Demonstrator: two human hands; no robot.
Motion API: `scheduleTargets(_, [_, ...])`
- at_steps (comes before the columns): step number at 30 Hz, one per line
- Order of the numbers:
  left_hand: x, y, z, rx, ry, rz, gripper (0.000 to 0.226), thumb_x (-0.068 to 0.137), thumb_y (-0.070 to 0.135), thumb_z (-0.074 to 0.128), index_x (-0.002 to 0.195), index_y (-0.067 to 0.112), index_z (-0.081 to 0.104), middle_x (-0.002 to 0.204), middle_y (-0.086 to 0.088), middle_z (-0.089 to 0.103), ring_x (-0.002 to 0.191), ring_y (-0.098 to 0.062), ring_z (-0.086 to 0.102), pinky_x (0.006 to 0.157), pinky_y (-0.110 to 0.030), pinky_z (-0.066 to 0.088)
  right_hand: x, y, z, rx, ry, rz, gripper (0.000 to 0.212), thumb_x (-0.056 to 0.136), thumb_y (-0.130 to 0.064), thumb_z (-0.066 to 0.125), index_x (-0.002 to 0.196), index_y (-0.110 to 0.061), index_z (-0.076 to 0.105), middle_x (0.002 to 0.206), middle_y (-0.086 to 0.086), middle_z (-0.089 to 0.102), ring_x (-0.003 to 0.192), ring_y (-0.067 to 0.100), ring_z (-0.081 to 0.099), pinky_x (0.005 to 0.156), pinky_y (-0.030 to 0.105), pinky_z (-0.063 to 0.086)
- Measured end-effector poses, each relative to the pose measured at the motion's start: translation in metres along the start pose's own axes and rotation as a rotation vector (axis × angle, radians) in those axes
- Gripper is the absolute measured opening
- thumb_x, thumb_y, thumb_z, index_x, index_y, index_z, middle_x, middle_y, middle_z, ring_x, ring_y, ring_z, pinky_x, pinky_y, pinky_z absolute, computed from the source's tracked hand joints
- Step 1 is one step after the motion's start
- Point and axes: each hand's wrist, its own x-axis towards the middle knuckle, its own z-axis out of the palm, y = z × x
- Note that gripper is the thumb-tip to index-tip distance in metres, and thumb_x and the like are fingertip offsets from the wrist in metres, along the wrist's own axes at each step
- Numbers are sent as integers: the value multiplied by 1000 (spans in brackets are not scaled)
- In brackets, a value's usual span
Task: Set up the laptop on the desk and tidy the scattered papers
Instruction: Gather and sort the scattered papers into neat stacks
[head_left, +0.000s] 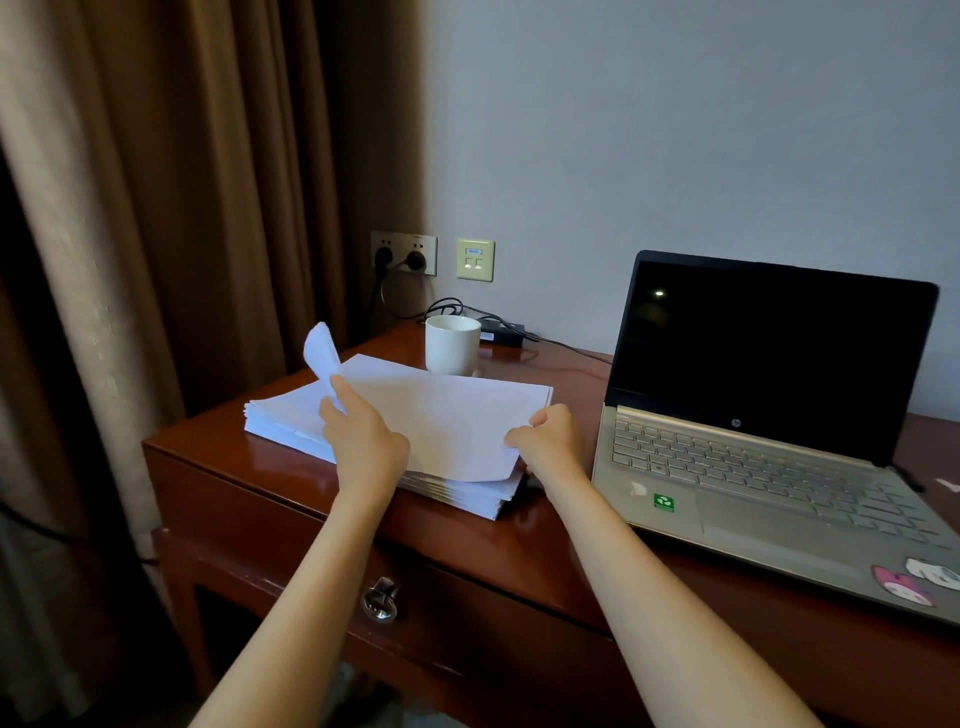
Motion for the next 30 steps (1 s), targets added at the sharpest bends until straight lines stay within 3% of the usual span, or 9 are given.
scheduleTargets(3, [-3,1,2,194,111,65,89,84,-4,59,150,10,1,154,-24,-1,142,-41,8,115,-44,18,-3,0,-3,-127,-3,-23,23,79,-5,60,93,-12,43,89,0,48,84,22,47,50,21,30])
scheduleTargets(6, [-3,10,3,276,90,116,87,85,-2,58,150,15,3,155,-22,-7,144,-38,-2,116,-44,11,-6,-3,-8,-309,-45,-28,18,77,-7,60,75,-13,43,71,-1,42,72,21,45,45,23,24])
scheduleTargets(8, [-2,19,4,285,36,147,84,86,-1,56,150,15,6,155,-21,-6,144,-37,-2,116,-43,11,-6,-7,-14,-378,-70,-49,10,79,-8,60,84,-12,51,82,1,49,78,22,49,51,23,29])
scheduleTargets(10, [-2,30,5,279,-29,188,80,86,-1,54,150,15,9,156,-20,-3,144,-37,1,116,-44,12,-5,-12,-21,-409,-56,-90,27,81,-8,58,107,-11,55,106,3,55,98,25,54,66,23,34])
scheduleTargets(12, [-3,42,8,278,-89,242,77,87,1,52,150,15,10,156,-19,1,144,-36,5,115,-43,15,-4,-16,-29,-450,-21,-141,32,81,-9,56,112,-14,53,117,3,56,105,25,55,69,25,35])
scheduleTargets(19, [-1,83,28,388,-429,491,71,88,8,51,149,19,17,149,-14,29,130,-35,35,103,-45,36,-1,-24,-68,-588,-1,-264,32,84,-12,56,115,-14,49,121,6,49,108,25,53,80,31,42])
scheduleTargets(22, [-4,100,37,514,-539,584,69,91,15,51,150,21,14,151,-12,27,134,-33,33,106,-43,32,1,-23,-89,-633,-17,-256,39,85,-15,57,123,-16,45,125,7,46,110,24,52,80,29,40])
scheduleTargets(30, [-25,142,58,639,-640,710,68,93,36,49,150,22,15,153,-12,22,140,-33,23,111,-46,24,-1,-5,-146,-737,37,-156,49,87,-20,60,132,-16,41,133,8,41,115,25,49,91,33,44])
